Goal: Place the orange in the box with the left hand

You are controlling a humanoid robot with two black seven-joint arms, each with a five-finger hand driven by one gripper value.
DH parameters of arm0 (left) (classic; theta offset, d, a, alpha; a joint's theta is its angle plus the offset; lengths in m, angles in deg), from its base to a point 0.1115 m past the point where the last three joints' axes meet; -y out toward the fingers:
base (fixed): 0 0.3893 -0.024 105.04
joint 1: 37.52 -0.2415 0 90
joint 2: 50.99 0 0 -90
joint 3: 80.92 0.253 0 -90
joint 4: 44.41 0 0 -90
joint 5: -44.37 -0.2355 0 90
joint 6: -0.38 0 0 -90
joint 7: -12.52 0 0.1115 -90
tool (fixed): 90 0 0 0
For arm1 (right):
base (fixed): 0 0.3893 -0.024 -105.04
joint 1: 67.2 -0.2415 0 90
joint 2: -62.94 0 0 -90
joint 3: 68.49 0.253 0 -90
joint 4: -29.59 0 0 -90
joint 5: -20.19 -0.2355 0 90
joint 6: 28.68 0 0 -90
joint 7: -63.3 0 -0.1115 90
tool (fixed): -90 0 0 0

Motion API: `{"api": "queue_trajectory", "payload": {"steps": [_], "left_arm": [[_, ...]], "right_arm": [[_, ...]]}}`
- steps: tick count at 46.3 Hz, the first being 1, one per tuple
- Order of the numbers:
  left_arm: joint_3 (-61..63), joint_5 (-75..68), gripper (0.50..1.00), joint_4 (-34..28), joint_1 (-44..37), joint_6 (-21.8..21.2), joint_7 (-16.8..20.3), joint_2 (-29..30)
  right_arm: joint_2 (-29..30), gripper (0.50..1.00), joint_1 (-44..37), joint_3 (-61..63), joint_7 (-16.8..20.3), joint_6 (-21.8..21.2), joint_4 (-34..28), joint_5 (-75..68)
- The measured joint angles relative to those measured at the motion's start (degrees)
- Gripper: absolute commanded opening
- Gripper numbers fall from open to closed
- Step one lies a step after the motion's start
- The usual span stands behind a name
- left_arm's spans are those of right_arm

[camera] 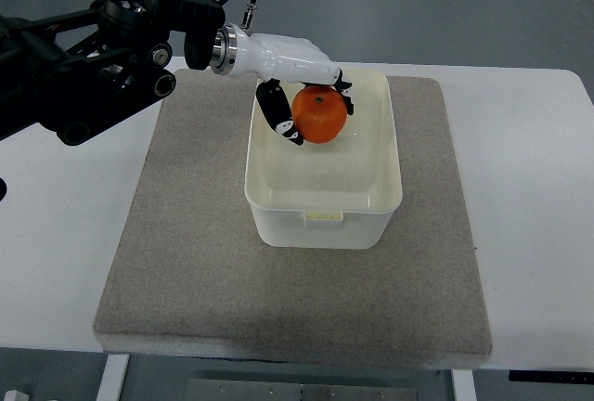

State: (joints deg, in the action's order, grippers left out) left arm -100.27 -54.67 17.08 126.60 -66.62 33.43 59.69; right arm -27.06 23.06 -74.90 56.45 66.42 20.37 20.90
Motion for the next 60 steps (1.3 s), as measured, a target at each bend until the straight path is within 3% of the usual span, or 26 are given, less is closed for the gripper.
{"api": "queue_trajectory", "payload": {"steps": [1, 5, 7, 11, 15, 19, 35, 44, 51, 60], "left_arm": [[-0.03, 0.0, 0.696, -0.12, -0.11, -0.04, 0.01, -0.16], [-0.13, 0.11, 0.752, -0.27, -0.41, -0.07, 0.0, -0.32], [-0.12, 0.13, 0.81, -0.31, -0.82, -0.07, 0.0, -0.37], [-0.12, 0.46, 0.855, -0.33, -1.39, -0.08, 0.0, -0.38], [-0.14, 0.93, 0.96, -0.33, -1.45, -0.07, 0.0, -0.38], [-0.71, 1.2, 0.99, -0.33, -1.51, -0.07, 0.0, -0.37], [-1.84, 12.37, 0.994, -1.22, -1.34, 0.34, 0.0, 3.15], [-3.62, 34.89, 0.994, -4.6, -1.77, -0.15, 0.07, 8.29], [-4.24, 57.67, 0.994, -10.02, -5.97, -0.15, 0.09, 10.46], [-3.79, 78.51, 0.994, -25.02, -8.35, 0.87, 0.09, 10.28]], "right_arm": [[0.0, 0.932, -0.01, 0.0, -0.01, 0.0, 0.0, 0.0], [0.0, 0.932, 0.0, 0.0, 0.0, 0.0, -0.01, 0.0], [0.0, 0.932, 0.0, 0.0, -0.01, 0.0, -0.01, 0.0], [0.0, 0.932, -0.01, 0.0, 0.0, 0.0, 0.0, 0.0], [0.0, 0.932, 0.0, 0.0, 0.0, 0.0, 0.0, 0.0], [0.0, 0.932, 0.0, 0.0, 0.0, 0.0, 0.0, 0.0], [0.0, 0.932, 0.0, 0.0, -0.01, 0.0, 0.0, 0.0], [0.0, 0.932, 0.0, 0.0, -0.01, 0.0, 0.0, 0.0], [0.0, 0.932, -0.02, 0.0, -0.01, 0.0, 0.0, 0.0], [0.0, 0.932, 0.0, 0.0, 0.0, 0.0, -0.01, 0.0]]}}
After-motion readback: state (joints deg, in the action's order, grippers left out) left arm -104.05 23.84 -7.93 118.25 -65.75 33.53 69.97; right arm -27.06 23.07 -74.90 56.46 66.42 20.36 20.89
